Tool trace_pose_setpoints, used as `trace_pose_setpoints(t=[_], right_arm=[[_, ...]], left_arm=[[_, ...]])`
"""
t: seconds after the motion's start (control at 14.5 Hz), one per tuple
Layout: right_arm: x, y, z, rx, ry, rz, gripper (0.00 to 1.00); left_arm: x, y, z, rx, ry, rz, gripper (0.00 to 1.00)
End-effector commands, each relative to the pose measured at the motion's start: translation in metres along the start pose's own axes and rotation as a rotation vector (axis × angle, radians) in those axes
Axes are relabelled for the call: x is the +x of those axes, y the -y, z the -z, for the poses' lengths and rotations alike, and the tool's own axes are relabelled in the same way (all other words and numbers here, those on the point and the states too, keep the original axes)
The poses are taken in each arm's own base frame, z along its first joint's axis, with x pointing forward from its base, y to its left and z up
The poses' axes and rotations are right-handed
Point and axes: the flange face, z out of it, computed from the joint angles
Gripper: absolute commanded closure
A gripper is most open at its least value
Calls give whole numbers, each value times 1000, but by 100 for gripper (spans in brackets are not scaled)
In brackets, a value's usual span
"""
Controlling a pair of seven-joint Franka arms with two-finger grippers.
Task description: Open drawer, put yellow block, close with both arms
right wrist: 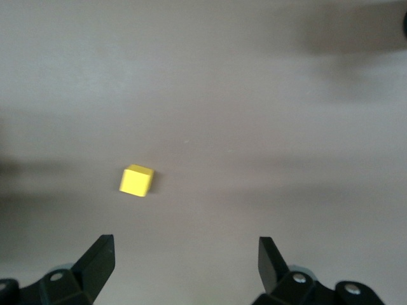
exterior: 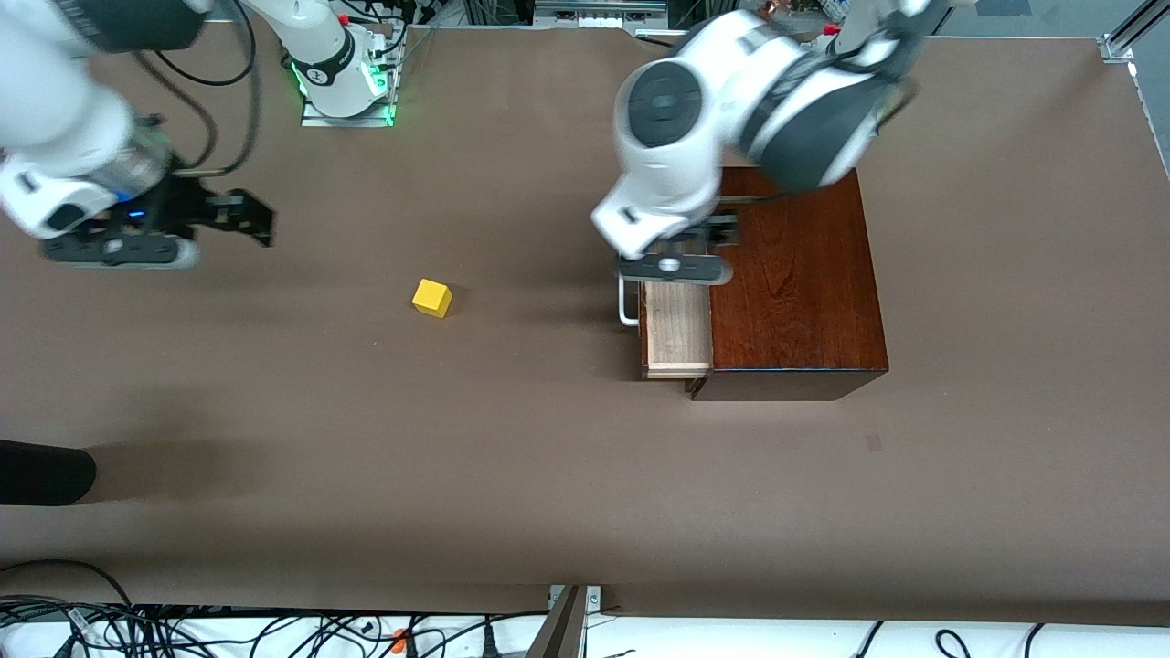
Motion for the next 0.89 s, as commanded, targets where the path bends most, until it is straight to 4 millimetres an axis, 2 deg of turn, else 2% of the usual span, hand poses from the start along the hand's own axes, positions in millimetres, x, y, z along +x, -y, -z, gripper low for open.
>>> trace_pose_setpoints(t=[0.0,0.14,0.34,0.55,0.62,0.69,0.76,0.83], right_arm=[[-10,53,-13,1,-1,-50,0],[-10,78,-23,17,-8,-135,0],[-22,129,-36,18,-6,-276,0],[-15,135,-69,6,24,-346,0],[-15,133,-83,6,24,-354,0],[-16,132,-103,13,14,-396,0],[-16,131,-118,23,3,-447,0],[-17,131,-132,24,3,-477,0]], left_arm=[[0,72,31,-39,28,-57,0],[8,125,44,-51,24,-81,0],[19,193,51,-91,15,-119,0],[17,254,57,-138,-4,-128,0],[11,269,61,-143,-29,-113,0],[4,274,55,-138,-45,-98,0],[-5,293,46,-154,-65,-62,0],[-18,303,41,-180,-90,-60,0]])
